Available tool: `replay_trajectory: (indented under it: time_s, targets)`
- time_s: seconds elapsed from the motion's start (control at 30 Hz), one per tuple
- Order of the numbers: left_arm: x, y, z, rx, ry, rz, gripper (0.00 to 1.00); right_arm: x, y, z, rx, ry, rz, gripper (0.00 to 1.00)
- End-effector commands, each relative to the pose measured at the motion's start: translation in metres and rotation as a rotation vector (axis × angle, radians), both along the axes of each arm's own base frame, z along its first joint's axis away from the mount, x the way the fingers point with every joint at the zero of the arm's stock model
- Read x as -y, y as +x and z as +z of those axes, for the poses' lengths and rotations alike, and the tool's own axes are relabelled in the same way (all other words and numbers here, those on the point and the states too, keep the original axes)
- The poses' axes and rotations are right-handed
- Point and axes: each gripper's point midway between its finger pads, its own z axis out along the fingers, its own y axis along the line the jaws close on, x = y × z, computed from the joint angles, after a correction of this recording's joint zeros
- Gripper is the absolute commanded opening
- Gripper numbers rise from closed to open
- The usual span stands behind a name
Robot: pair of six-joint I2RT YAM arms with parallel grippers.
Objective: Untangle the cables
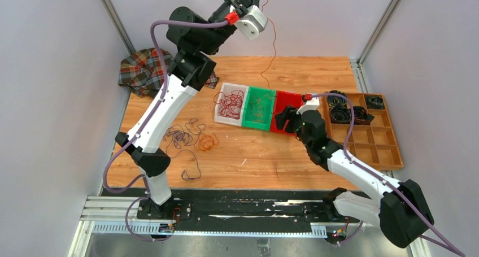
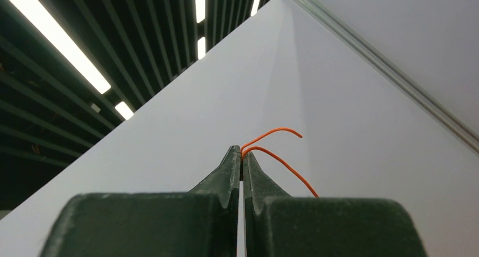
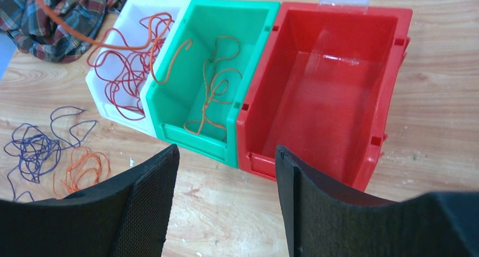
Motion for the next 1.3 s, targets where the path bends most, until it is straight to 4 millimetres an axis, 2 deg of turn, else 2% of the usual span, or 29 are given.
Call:
replay_trajectory:
  time_s: [0.0,0.37,0.5,0.63,0.83,1.07,1.17,1.27]
  targets:
    - [-0.014,-0.015,0.009,0.053,-0.012,0.031,0.0,0.01,-0.004,-0.006,-0.012,0.009,-0.024,0.63]
    - [0.008,0.025,-0.065,-0.029,0.137,0.117,0.0,0.026,-0.016,-0.016,-0.015,-0.008,-0.054,0.63]
    - [0.012,0.036,-0.074,-0.046,0.147,0.142,0.0,0.03,-0.019,-0.018,-0.012,-0.005,-0.062,0.63]
    - [0.011,0.043,-0.075,-0.029,0.157,0.183,0.0,0.034,-0.022,-0.022,-0.016,-0.005,-0.068,0.63]
    - [0.004,0.06,-0.065,0.005,0.145,0.266,0.0,0.038,-0.028,-0.032,-0.03,0.003,-0.079,0.63]
    - [0.001,0.081,-0.074,0.02,0.177,0.331,0.0,0.043,-0.034,-0.039,-0.036,0.007,-0.089,0.63]
    - [0.003,0.085,-0.09,-0.02,0.192,0.318,0.01,0.043,-0.036,-0.041,-0.039,0.015,-0.088,0.63]
    - [0.008,0.083,-0.124,-0.072,0.263,0.289,0.0,0.043,-0.037,-0.042,-0.038,0.024,-0.09,0.63]
